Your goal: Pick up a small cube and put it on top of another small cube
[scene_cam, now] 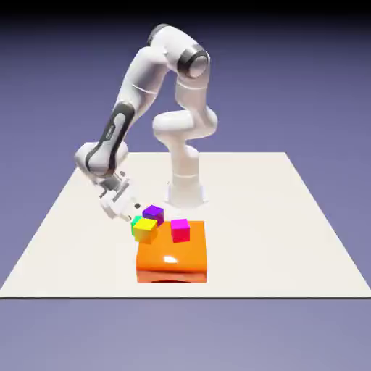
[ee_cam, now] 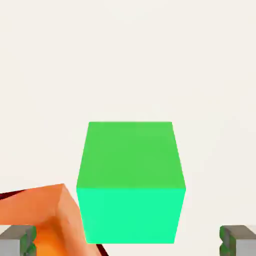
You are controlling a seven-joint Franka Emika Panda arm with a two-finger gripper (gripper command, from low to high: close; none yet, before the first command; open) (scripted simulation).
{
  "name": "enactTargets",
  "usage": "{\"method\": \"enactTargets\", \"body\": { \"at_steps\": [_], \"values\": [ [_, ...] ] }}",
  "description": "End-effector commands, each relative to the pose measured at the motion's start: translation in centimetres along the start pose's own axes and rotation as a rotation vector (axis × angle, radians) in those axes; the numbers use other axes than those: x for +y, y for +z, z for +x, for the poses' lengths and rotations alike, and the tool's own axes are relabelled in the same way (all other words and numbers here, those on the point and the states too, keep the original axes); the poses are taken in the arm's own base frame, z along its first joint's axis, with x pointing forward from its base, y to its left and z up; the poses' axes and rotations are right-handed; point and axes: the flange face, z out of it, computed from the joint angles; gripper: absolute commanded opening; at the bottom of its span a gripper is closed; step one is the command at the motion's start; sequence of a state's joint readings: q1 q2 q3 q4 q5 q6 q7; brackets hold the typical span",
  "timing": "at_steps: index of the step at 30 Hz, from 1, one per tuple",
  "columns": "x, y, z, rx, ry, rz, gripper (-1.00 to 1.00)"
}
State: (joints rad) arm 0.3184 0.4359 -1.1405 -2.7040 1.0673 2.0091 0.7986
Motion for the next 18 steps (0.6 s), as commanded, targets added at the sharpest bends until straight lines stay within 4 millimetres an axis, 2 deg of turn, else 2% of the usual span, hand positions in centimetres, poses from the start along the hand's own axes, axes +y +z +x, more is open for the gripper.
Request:
{"method": "enactTargets", "body": {
  "at_steps": [1,4,5,6,7,15,18],
  "values": [
    [-0.1,0.8,0.1,0.000,0.000,0.000,0.00],
    [-0.3,3.5,0.7,-0.003,0.004,-0.004,0.00],
    [-0.3,3.7,0.8,-0.003,0.004,-0.004,0.00],
    [-0.3,3.7,0.8,-0.003,0.004,-0.004,-1.00],
    [-0.3,3.7,0.8,-0.003,0.004,-0.004,-1.00],
    [0.5,-2.8,-0.1,-0.003,0.004,-0.004,-1.00],
    [-0.6,-3.6,-3.0,0.048,-0.044,-0.091,-1.00]
  ]
}}
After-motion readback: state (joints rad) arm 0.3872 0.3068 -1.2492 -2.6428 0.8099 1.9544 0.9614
